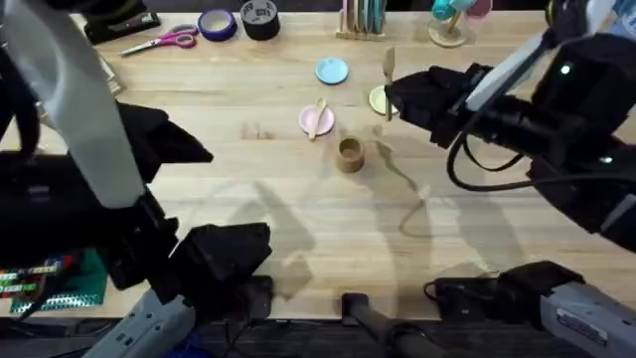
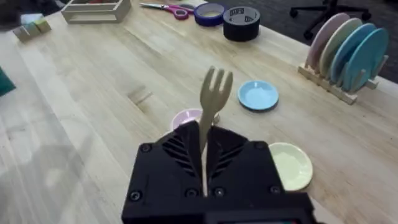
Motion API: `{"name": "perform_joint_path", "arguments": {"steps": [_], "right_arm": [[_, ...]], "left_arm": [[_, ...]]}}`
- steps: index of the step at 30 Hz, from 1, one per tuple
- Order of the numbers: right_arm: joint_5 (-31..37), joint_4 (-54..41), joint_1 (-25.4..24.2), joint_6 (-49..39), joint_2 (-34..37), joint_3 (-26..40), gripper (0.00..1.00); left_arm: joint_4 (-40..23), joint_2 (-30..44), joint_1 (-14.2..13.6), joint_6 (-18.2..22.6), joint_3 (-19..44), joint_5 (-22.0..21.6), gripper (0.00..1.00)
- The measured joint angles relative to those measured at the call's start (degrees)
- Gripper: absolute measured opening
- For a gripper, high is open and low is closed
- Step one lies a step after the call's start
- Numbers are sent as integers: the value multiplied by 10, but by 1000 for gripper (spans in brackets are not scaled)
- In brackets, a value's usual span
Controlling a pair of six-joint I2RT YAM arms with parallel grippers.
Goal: Pick up a utensil and set it on the pink plate, then put the other utensil in the container.
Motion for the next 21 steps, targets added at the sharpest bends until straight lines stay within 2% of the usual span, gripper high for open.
{"name": "perform_joint_path", "arguments": {"steps": [5,13,21], "right_arm": [[2,29,10,11,24,-7,33],[2,94,43,15,125,-7,32],[-6,129,54,7,141,-7,32]], "left_arm": [[0,0,0,2,0,0,995],[0,0,0,4,0,0,994],[0,0,0,4,0,1,993]]}}
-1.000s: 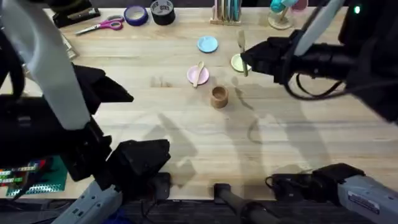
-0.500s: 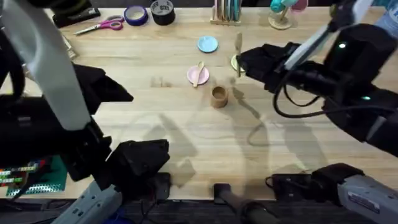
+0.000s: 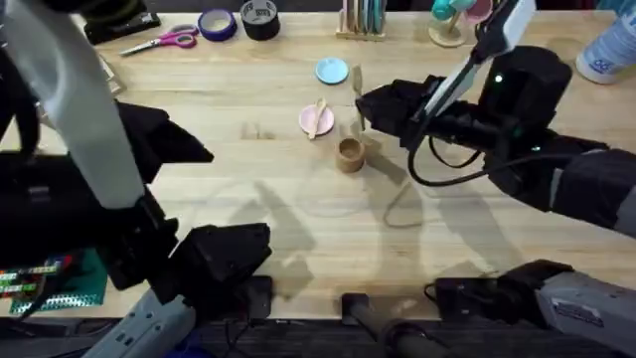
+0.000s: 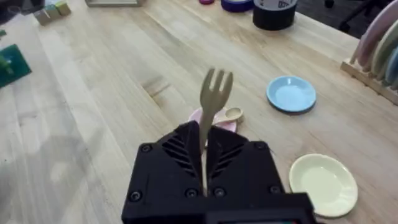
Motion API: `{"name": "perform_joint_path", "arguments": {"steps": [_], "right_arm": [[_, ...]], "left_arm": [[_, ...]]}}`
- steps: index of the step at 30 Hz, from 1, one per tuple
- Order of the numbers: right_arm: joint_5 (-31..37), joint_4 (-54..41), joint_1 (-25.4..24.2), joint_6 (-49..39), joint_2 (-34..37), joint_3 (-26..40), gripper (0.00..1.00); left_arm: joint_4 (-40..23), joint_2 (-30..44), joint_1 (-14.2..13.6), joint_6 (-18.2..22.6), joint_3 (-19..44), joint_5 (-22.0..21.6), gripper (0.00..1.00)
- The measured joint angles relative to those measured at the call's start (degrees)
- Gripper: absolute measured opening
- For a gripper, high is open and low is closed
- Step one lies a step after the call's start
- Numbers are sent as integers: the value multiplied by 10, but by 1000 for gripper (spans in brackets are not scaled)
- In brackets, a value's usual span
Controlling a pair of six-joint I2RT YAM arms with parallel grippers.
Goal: Pick up a utensil and set it on the pink plate, then put the other utensil in the container.
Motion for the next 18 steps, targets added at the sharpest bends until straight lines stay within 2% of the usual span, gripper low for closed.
{"name": "perform_joint_path", "arguments": {"steps": [11,18], "right_arm": [[-12,21,2,-20,31,0,32],[-8,49,48,-21,59,0,32]], "left_arm": [[0,0,0,2,0,2,995],[0,0,0,11,0,4,995]]}}
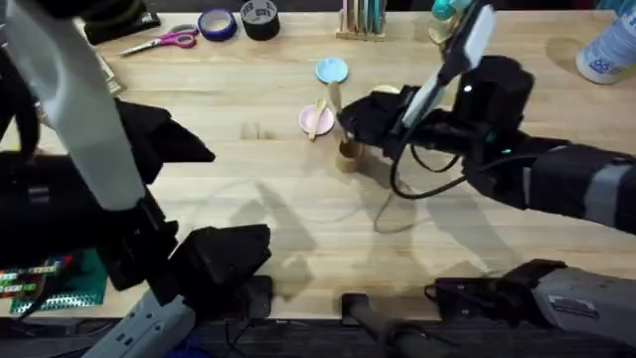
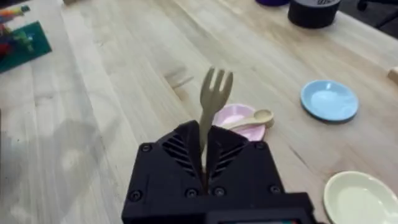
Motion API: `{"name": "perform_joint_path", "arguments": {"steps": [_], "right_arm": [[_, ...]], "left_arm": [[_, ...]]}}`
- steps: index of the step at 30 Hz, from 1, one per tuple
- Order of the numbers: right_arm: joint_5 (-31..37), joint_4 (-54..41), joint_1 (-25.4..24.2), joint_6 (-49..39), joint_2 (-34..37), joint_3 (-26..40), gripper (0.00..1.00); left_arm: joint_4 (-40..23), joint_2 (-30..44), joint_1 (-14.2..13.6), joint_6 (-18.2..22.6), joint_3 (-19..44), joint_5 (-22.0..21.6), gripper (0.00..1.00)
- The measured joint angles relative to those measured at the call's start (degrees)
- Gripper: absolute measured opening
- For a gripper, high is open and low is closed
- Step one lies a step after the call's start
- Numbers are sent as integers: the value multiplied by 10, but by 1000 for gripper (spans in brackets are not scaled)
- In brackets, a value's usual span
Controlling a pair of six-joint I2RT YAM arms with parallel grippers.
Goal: Pick up a utensil and set it on the pink plate, then put the other utensil in the container.
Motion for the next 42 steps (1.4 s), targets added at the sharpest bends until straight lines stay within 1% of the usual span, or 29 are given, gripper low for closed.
{"name": "perform_joint_path", "arguments": {"steps": [6,16,22,34,35,37,38,42], "right_arm": [[10,-1,7,-3,27,0,32],[35,-10,7,-10,27,-10,32],[38,-13,7,-10,27,-28,33],[38,-32,7,-11,27,-31,34],[38,-32,7,-11,27,-31,56],[38,-32,7,-11,27,-31,137],[38,-32,7,-12,27,-31,163],[38,-32,7,-11,27,-31,233]], "left_arm": [[0,0,0,2,0,0,995],[0,0,0,4,0,0,994],[0,0,0,4,0,0,994],[0,0,0,4,0,0,995],[0,0,0,4,0,0,995],[0,0,0,5,0,0,995],[0,0,0,6,0,0,995],[0,0,0,8,0,0,995]]}}
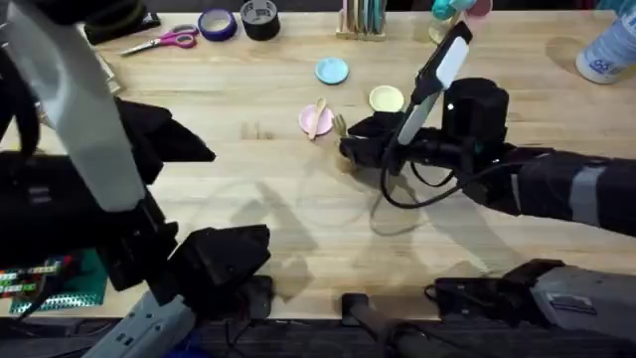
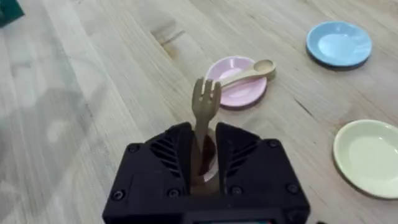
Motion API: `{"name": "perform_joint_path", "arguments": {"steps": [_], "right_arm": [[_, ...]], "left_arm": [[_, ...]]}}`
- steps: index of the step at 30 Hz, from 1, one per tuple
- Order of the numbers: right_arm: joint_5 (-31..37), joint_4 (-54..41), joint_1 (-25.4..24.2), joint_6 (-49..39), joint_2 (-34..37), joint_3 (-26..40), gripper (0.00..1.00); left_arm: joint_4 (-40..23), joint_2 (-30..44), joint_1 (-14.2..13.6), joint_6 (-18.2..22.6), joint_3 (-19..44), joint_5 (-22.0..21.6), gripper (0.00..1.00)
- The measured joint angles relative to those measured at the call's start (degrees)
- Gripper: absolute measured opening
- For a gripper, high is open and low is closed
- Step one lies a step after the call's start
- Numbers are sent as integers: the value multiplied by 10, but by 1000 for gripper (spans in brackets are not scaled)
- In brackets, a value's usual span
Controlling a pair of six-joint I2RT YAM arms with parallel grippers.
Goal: Pick up a utensil and set it on the pink plate, then put the other utensil in the container.
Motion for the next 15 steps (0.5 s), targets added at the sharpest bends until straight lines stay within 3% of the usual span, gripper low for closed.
{"name": "perform_joint_path", "arguments": {"steps": [8,15], "right_arm": [[-1,1,0,0,-1,0,265],[-41,7,0,0,-66,-2,464]], "left_arm": [[0,0,0,0,0,0,995],[0,0,0,0,0,0,995]]}}
